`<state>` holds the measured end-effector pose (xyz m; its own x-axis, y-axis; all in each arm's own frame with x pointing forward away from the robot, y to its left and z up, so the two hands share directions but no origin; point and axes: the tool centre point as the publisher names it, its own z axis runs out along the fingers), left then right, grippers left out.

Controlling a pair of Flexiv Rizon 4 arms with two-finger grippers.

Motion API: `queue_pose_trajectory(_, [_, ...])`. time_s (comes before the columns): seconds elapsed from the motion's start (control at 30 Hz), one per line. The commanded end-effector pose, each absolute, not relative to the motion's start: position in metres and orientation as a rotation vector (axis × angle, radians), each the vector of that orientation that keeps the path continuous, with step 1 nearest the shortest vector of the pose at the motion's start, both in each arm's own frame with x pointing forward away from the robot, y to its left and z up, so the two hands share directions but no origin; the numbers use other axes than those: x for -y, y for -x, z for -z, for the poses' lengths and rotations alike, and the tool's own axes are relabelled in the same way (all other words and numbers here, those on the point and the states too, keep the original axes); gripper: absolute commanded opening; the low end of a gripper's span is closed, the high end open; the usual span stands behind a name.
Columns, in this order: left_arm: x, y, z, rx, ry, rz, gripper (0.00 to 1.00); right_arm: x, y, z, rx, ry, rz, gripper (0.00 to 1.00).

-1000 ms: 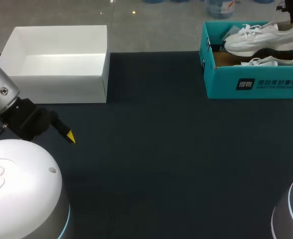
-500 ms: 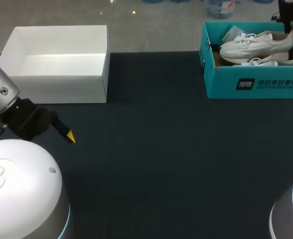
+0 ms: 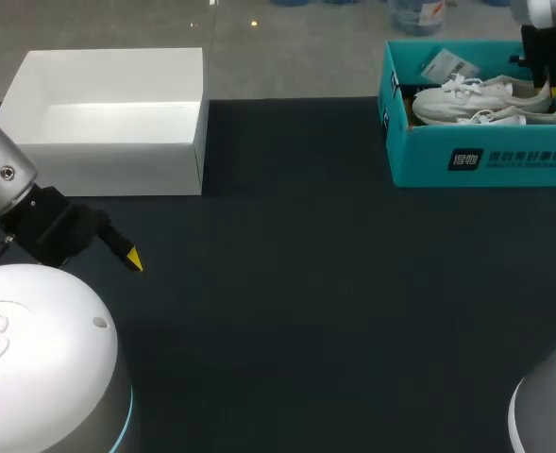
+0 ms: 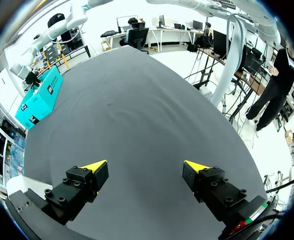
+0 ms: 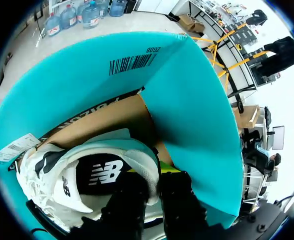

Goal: Take the shoe out of the shoebox, open the shoe tongue, remove and reinsert the insole, then place the shoe into the shoebox

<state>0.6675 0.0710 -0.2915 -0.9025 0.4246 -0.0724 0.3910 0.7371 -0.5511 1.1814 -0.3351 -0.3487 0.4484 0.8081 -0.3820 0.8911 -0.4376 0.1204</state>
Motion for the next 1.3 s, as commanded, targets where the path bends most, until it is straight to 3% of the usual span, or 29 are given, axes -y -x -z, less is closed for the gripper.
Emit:
queue_pose_trajectory(0.03, [-0.071,-0.669,0.292,2.871,0.676,-0.890,1.00,0.336,-1.192,0.365,-1.461,-2.418,0.409,0.00])
queue_pose_trajectory(0.1, [-0.071,-0.669,0.292,2.871,0.676,-0.890,1.00,0.337,-1.191,0.365,-1.466,-2.429,0.391,0.00])
queue_pose_trajectory(0.13, [-0.071,-0.669,0.292,2.871,0.676,-0.890,1.00,0.337,-1.190,0.362,-1.467,-2.429,0.386,0.30])
queue_pose_trajectory(0.17, [-0.071,-0.669,0.292,2.871,0.676,-0.890,1.00,0.337,-1.190,0.359,-1.468,-2.424,0.379,0.48])
queue_pose_trajectory(0.2, [-0.071,-0.669,0.292,2.871,0.676,-0.890,1.00,0.336,-1.190,0.357,-1.469,-2.415,0.371,0.54])
queue_pose_trajectory(0.27, [-0.071,-0.669,0.292,2.871,0.676,-0.890,1.00,0.335,-1.190,0.348,-1.466,-2.404,0.361,0.55])
queue_pose_trajectory(0.3, [-0.071,-0.669,0.292,2.871,0.676,-0.890,1.00,0.334,-1.191,0.344,-1.465,-2.397,0.351,0.61])
queue_pose_trajectory(0.4, [-0.071,-0.669,0.292,2.871,0.676,-0.890,1.00,0.333,-1.192,0.329,-1.461,-2.378,0.334,0.64])
queue_pose_trajectory(0.47, [-0.071,-0.669,0.292,2.871,0.676,-0.890,1.00,0.331,-1.192,0.319,-1.453,-2.363,0.319,0.76])
queue_pose_trajectory(0.5, [-0.071,-0.669,0.292,2.871,0.676,-0.890,1.00,0.331,-1.193,0.313,-1.448,-2.356,0.310,0.57])
queue_pose_trajectory(0.53, [-0.071,-0.669,0.292,2.871,0.676,-0.890,1.00,0.330,-1.194,0.308,-1.453,-2.348,0.301,0.50])
queue_pose_trajectory(0.6, [-0.071,-0.669,0.292,2.871,0.676,-0.890,1.00,0.328,-1.196,0.297,-1.451,-2.330,0.282,0.50])
queue_pose_trajectory(0.73, [-0.071,-0.669,0.292,2.871,0.676,-0.890,1.00,0.321,-1.198,0.270,-1.460,-2.294,0.259,0.64])
queue_pose_trajectory(0.77, [-0.071,-0.669,0.292,2.871,0.676,-0.890,1.00,0.319,-1.199,0.264,-1.469,-2.291,0.252,0.79])
queue_pose_trajectory(0.8, [-0.071,-0.669,0.292,2.871,0.676,-0.890,1.00,0.317,-1.199,0.259,-1.476,-2.290,0.243,1.00])
queue_pose_trajectory(1.3, [-0.071,-0.669,0.292,2.871,0.676,-0.890,1.00,0.273,-1.182,0.231,-1.688,-2.365,0.030,1.00])
